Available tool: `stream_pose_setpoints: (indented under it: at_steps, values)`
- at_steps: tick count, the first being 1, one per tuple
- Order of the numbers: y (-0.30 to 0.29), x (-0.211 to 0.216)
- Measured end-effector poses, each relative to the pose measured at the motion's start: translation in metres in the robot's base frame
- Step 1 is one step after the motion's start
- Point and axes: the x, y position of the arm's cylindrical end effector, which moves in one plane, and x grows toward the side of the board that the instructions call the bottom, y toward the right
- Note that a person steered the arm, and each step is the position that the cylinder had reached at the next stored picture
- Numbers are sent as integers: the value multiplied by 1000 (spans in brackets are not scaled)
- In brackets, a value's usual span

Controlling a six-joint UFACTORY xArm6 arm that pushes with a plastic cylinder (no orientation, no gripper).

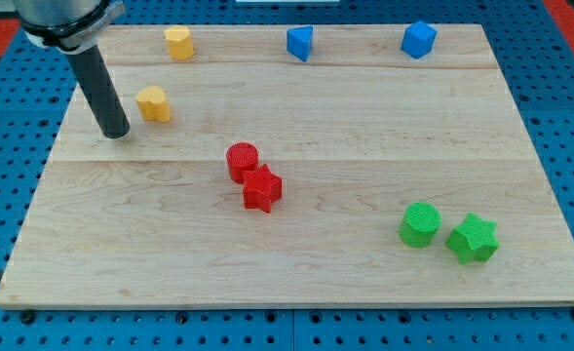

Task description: Push the yellow heart to the right center

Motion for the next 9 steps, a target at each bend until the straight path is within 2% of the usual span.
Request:
stream_pose_setpoints:
  at_steps: [2, 9]
  values:
    - [51, 0]
    - [52, 12]
